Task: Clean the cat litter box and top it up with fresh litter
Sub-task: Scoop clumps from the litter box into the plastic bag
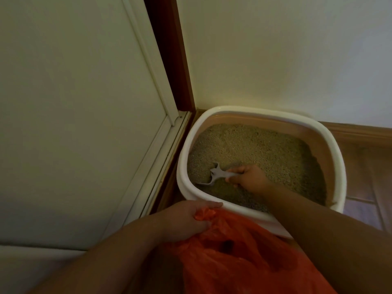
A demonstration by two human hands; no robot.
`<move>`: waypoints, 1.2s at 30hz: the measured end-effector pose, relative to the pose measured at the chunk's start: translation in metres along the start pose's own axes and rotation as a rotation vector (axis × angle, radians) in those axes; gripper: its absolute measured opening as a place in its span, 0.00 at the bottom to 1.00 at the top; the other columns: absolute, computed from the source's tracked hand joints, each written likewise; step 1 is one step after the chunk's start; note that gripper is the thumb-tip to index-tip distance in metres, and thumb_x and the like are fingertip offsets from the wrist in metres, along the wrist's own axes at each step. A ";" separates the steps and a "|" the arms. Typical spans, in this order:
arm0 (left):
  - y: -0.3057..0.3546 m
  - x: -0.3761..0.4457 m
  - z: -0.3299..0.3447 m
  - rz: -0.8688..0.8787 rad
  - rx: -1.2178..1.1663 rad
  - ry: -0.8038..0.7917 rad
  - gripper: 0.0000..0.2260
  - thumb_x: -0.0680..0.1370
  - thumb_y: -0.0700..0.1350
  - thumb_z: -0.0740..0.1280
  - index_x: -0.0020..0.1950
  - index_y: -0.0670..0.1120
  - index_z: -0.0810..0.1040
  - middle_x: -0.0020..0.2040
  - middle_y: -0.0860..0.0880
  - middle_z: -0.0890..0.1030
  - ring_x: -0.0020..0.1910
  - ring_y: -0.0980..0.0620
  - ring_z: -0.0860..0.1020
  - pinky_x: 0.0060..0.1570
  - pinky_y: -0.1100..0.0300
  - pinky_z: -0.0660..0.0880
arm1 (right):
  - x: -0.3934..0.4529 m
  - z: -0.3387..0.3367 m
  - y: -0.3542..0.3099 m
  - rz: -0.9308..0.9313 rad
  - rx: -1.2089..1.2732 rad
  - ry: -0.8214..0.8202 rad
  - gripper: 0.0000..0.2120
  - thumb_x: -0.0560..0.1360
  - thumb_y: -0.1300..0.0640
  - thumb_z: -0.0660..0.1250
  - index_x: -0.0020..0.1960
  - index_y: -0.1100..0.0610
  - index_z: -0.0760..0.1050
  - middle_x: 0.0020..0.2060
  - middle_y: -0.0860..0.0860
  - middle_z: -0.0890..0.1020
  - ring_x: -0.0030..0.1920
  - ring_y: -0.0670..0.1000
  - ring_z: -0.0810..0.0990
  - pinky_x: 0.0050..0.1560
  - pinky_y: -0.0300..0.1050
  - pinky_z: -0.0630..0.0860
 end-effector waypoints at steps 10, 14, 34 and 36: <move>0.007 -0.007 -0.002 -0.016 0.052 0.035 0.22 0.81 0.49 0.68 0.72 0.68 0.70 0.63 0.60 0.78 0.56 0.67 0.78 0.55 0.70 0.77 | -0.013 -0.043 0.003 0.044 0.258 -0.111 0.16 0.73 0.65 0.74 0.59 0.53 0.83 0.46 0.51 0.84 0.39 0.48 0.76 0.38 0.37 0.73; 0.011 -0.005 0.001 -0.004 0.081 0.039 0.23 0.81 0.49 0.69 0.72 0.68 0.70 0.62 0.61 0.78 0.56 0.67 0.78 0.55 0.71 0.77 | -0.017 -0.077 0.014 0.070 0.309 -0.048 0.18 0.69 0.60 0.78 0.58 0.50 0.85 0.52 0.58 0.85 0.46 0.57 0.76 0.50 0.51 0.75; 0.046 -0.002 0.014 0.040 0.157 0.035 0.23 0.81 0.48 0.70 0.73 0.65 0.71 0.59 0.58 0.81 0.52 0.64 0.82 0.50 0.68 0.80 | -0.074 -0.157 0.007 -0.085 0.074 0.056 0.18 0.69 0.57 0.77 0.58 0.49 0.84 0.44 0.50 0.85 0.44 0.52 0.76 0.48 0.47 0.74; 0.049 -0.002 0.014 0.050 0.164 0.042 0.22 0.81 0.48 0.70 0.72 0.65 0.72 0.57 0.59 0.81 0.50 0.64 0.82 0.47 0.70 0.79 | -0.077 -0.161 0.008 -0.092 0.081 0.070 0.16 0.70 0.59 0.77 0.57 0.50 0.85 0.48 0.53 0.85 0.47 0.55 0.77 0.51 0.50 0.75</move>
Point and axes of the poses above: each hand's wrist, its own x-axis towards the middle knuckle, its own z-axis out of the palm, y = z × x, the point moved 2 cm from there along x, towards the middle knuckle
